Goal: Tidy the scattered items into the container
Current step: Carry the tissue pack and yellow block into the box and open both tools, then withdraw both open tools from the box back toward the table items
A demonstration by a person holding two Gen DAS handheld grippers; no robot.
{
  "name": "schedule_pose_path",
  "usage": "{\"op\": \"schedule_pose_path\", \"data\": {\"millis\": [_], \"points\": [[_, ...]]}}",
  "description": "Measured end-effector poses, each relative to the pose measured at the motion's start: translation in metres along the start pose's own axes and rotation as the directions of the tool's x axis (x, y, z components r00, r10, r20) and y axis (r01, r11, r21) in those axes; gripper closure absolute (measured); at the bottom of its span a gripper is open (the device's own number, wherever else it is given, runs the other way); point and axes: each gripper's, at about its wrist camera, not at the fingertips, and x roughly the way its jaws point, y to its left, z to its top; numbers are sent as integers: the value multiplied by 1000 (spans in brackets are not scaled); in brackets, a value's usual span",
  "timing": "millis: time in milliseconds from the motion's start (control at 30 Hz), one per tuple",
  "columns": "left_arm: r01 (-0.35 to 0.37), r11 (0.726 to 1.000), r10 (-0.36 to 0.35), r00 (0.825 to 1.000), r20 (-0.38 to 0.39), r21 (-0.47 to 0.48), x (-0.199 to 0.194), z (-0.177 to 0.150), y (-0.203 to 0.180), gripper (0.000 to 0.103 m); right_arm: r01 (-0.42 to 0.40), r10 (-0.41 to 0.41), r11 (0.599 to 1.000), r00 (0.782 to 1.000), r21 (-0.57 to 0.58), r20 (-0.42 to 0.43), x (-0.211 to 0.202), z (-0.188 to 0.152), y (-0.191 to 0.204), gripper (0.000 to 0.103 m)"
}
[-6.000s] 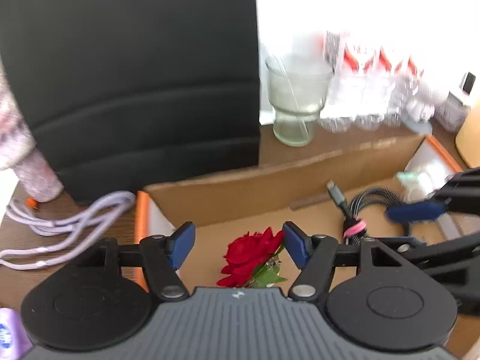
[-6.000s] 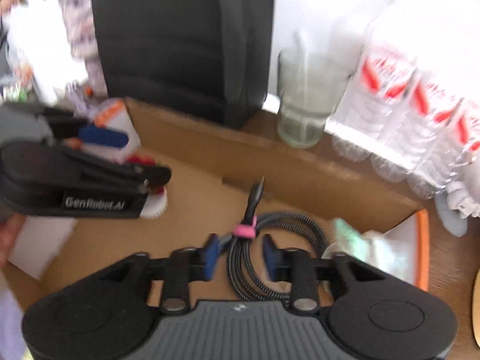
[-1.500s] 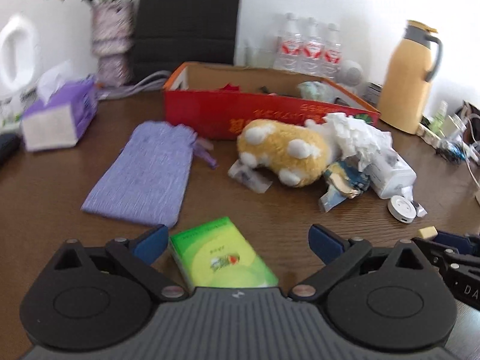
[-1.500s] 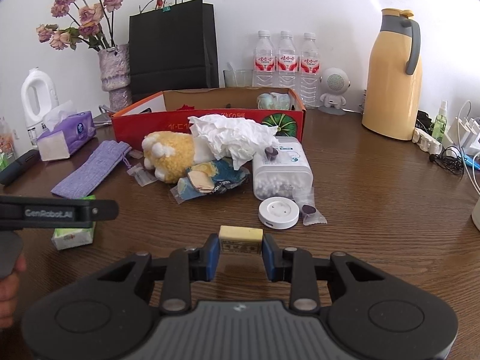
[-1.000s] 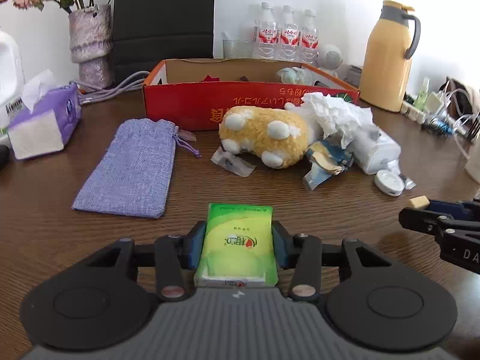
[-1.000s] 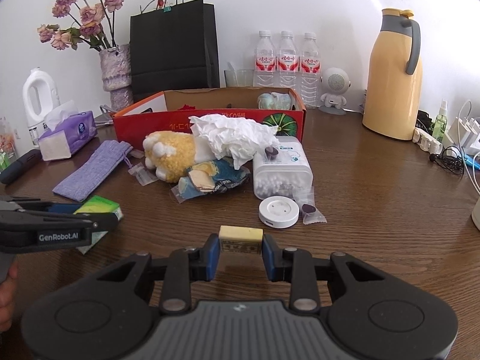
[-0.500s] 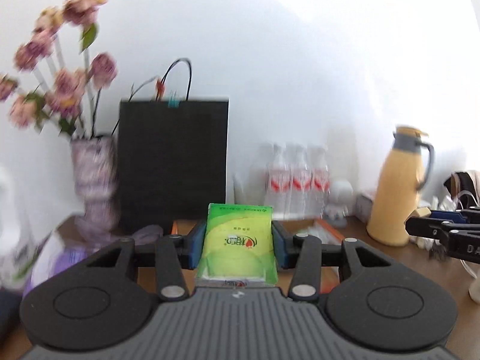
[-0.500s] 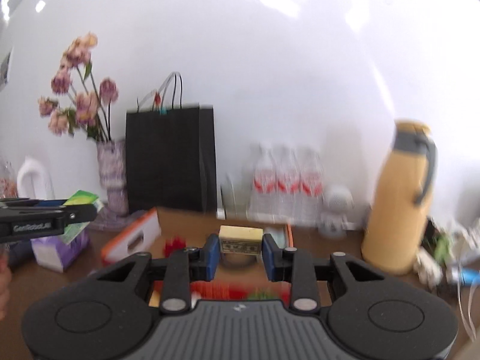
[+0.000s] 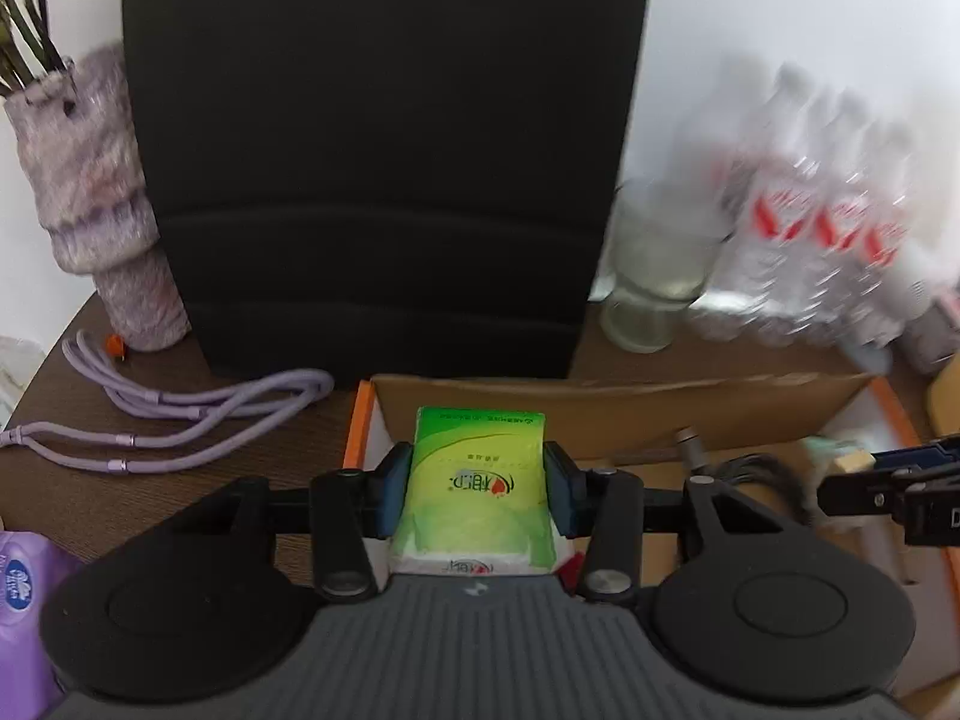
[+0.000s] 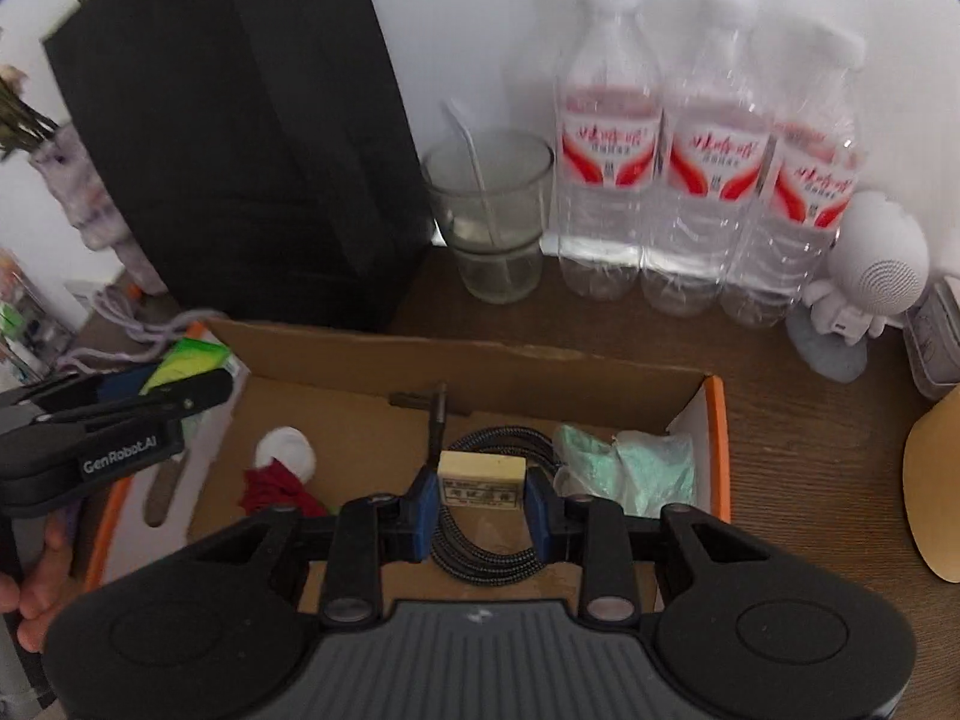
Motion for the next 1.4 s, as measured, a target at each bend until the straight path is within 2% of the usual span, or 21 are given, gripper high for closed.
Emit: {"op": "schedule_pose_path", "data": {"millis": [100, 200, 233, 267, 300, 433, 500, 567, 633, 667, 833, 900, 933, 1000, 1067, 1100, 1167, 1233, 1300, 1333, 1400], "points": [[-1, 1000, 3, 999, -50, 22, 23, -5, -3, 56, 58, -60, 998, 994, -19, -91, 40, 5, 4, 74], [-43, 997, 45, 999, -27, 65, 30, -8, -6, 52, 82, -79, 997, 984, 13, -161, 71, 3, 2, 74], [-59, 994, 61, 998, -22, 87, 31, -9, -8, 41, 91, -87, 996, 983, 18, -161, 76, 2, 1, 73], [-55, 994, 58, 998, -24, 96, 31, -8, -10, 36, 92, -90, 996, 986, 9, -138, 75, 2, 3, 70], [-31, 995, 34, 999, -34, 92, 30, -8, -10, 25, 92, -90, 996, 986, 11, -143, 74, 2, 4, 67], [5, 999, -3, 999, -48, 36, 9, 1, -2, 22, 63, -57, 997, 992, 51, -116, 44, 5, 4, 59], [4, 1000, -3, 1000, -30, 9, -10, 9, 5, 19, 61, -56, 996, 996, 64, -74, 18, 8, 4, 50], [11, 1000, -11, 999, -39, -16, -29, 15, 13, 16, 72, -69, 995, 997, 67, -45, -8, 7, 3, 47], [35, 999, -37, 997, -61, -41, -44, 18, 18, 5, 80, -78, 994, 997, 73, -28, -32, 6, 3, 47], [40, 998, -43, 996, -73, -48, -51, 18, 20, 4, 81, -80, 994, 997, 75, -21, -43, 4, 2, 47], [-15, 999, 9, 992, -124, -51, -77, 5, 18, 4, 83, -85, 993, 996, 81, 9, -86, -16, -3, 41], [-26, 998, 20, 995, -97, -59, -92, -3, 17, 4, 95, -96, 992, 995, 84, 16, -98, -24, -3, 37], [-12, 997, 7, 998, -66, -74, -102, -9, 16, 0, 107, -110, 990, 994, 88, 26, -99, -28, -4, 35], [30, 995, -28, 999, 27, -98, -119, -28, 13, 0, 145, -151, 986, 986, 81, 74, -101, -46, 7, 24], [34, 997, -25, 993, 118, -72, -132, -48, 4, 0, 157, -159, 987, 978, 23, 134, -100, -68, 23, 23], [32, 998, -22, 981, 192, -46, -139, -60, -2, 0, 155, -152, 988, 970, -4, 188, -102, -78, 32, 23], [16, 1000, -9, 947, 320, -20, -153, -85, -7, 0, 149, -122, 987, 929, -51, 350, -107, -108, 43, 23], [28, 1000, -26, 915, 402, 2, -163, -104, -9, 0, 167, -110, 983, 863, -72, 493, -110, -135, 51, 23], [39, 999, -32, 890, 456, -5, -170, -120, -9, 0, 147, -78, 987, 803, -69, 590, -111, -157, 54, 25], [41, 999, -33, 884, 466, -8, -172, -124, -9, 0, 144, -76, 988, 781, -61, 619, -112, -166, 56, 25], [51, 999, -44, 880, 473, -2, -175, -130, -9, 0, 146, -77, 988, 760, -54, 645, -114, -176, 58, 25]]}}
